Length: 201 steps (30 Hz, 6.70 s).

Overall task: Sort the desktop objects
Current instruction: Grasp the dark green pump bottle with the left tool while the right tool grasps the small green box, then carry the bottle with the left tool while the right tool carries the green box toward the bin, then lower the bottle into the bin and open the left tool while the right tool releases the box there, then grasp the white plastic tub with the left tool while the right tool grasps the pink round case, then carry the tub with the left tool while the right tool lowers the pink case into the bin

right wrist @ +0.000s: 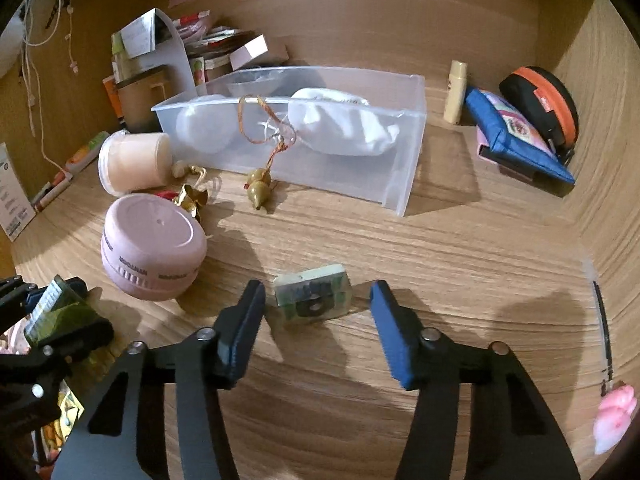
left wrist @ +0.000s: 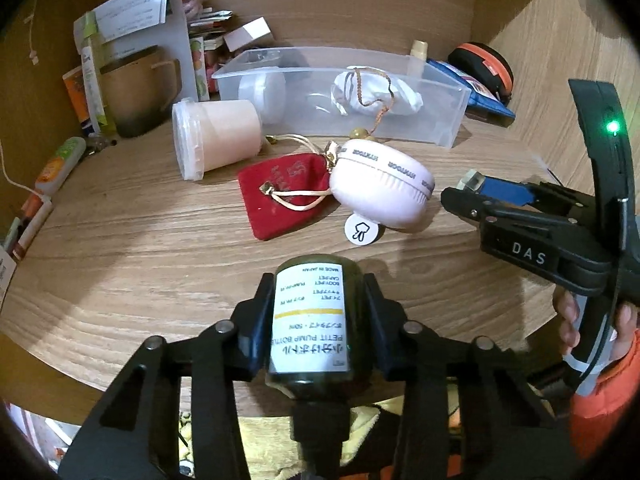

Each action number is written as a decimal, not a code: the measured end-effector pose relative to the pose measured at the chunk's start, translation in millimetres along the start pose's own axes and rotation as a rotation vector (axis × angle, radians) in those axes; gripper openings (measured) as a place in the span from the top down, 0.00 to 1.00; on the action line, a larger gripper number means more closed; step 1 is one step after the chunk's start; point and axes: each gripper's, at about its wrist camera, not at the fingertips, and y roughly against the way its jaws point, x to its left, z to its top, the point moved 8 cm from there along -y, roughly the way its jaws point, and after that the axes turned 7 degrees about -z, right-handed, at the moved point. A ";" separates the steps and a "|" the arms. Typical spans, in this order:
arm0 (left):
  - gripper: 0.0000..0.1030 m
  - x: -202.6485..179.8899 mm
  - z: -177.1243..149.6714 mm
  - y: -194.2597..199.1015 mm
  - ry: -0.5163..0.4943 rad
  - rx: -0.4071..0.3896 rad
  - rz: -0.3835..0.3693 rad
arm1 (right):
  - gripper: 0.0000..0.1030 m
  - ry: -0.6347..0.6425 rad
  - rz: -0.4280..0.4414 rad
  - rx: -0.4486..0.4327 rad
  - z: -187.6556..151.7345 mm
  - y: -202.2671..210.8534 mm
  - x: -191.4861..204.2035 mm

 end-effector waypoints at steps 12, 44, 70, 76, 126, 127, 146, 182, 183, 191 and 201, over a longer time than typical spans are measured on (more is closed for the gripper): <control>0.60 13.0 7.9 5.6 0.018 -0.009 0.012 | 0.68 -0.055 0.056 -0.041 4.0 6.5 -1.5; 0.60 34.5 164.0 18.3 -0.141 -0.191 0.027 | 0.68 -0.027 0.047 -0.243 115.9 61.4 -36.2; 0.60 46.4 226.8 -104.0 -0.111 0.030 -0.121 | 0.68 0.033 0.114 -0.066 148.2 -41.5 -17.6; 0.60 34.3 234.1 -117.3 -0.144 0.078 -0.114 | 0.68 0.039 0.104 -0.037 144.9 -49.0 -14.8; 0.16 62.3 233.0 -39.0 -0.139 0.014 0.074 | 0.35 0.006 0.089 -0.103 149.7 -28.9 -23.8; 0.16 69.1 228.7 -27.5 -0.146 -0.009 0.091 | 0.35 0.004 0.087 -0.106 151.3 -28.3 -25.8; 0.14 99.7 117.9 -40.4 -0.060 0.105 0.003 | 0.27 0.001 0.152 -0.084 100.9 26.0 21.3; 0.14 117.5 107.8 -89.2 0.091 0.104 0.023 | 0.39 0.114 0.268 0.109 25.4 -9.5 83.8; 0.14 120.1 107.5 -87.2 0.098 0.098 0.028 | 0.39 0.104 0.268 0.103 27.0 -7.7 81.2; 0.14 132.7 108.5 -67.4 0.107 0.046 0.088 | 0.39 0.035 0.245 0.070 43.7 0.4 58.9; 0.14 137.4 124.5 -34.1 0.108 -0.018 0.087 | 0.39 -0.030 0.218 0.013 68.8 11.3 32.1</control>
